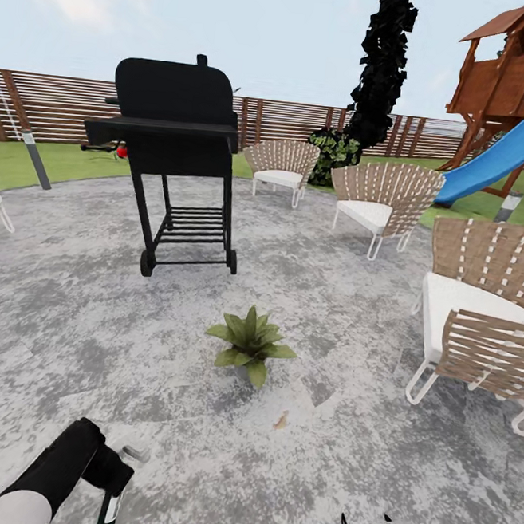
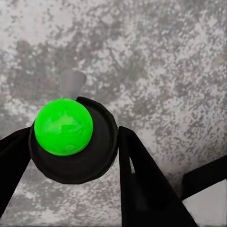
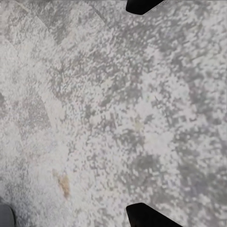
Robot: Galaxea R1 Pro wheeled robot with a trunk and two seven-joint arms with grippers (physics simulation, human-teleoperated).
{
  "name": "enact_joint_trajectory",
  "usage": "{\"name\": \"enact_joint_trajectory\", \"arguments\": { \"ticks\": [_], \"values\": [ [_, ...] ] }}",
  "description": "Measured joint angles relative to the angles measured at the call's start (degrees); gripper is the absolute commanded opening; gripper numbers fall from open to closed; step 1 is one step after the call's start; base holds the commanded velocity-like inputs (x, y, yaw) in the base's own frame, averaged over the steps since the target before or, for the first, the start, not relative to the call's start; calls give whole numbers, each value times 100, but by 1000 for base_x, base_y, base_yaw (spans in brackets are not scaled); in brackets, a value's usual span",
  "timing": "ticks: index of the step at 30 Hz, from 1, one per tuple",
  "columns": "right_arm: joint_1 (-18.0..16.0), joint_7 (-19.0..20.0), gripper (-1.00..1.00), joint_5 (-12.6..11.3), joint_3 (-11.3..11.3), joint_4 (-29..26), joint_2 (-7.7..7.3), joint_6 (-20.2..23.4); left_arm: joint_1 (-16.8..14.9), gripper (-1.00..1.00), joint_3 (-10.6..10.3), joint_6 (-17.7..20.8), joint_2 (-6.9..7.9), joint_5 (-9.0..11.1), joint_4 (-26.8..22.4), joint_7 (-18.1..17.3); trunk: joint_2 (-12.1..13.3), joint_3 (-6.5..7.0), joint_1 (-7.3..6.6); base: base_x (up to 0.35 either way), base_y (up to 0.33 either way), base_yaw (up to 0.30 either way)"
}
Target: Pick up the pesticide atomizer in the garden and spray insectifuge to fully cover both potted plants in the garden.
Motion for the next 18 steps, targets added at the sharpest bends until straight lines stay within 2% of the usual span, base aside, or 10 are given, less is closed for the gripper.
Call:
{"name": "enact_joint_trajectory", "arguments": {
  "ticks": [2,7,9,13,18],
  "values": [
    [0,16,100,3,4,-7,81,1,-74,-100,-146,68,10,-96,2,-50,0,0,0,280,-192,0],
    [0,27,100,11,4,-33,126,0,-149,-100,-225,71,64,-216,-54,-966,0,0,0,285,-198,0],
    [0,25,100,12,1,-52,129,0,-235,-100,-244,70,68,-404,-97,-1262,0,0,0,291,-193,0],
    [0,28,100,15,6,-54,129,0,-274,-100,-247,79,56,-700,-115,-1370,0,0,0,292,-190,0],
    [0,30,100,23,6,-18,103,0,-279,-100,-261,76,49,-833,-117,-1408,0,0,0,292,-187,0]
  ]
}}
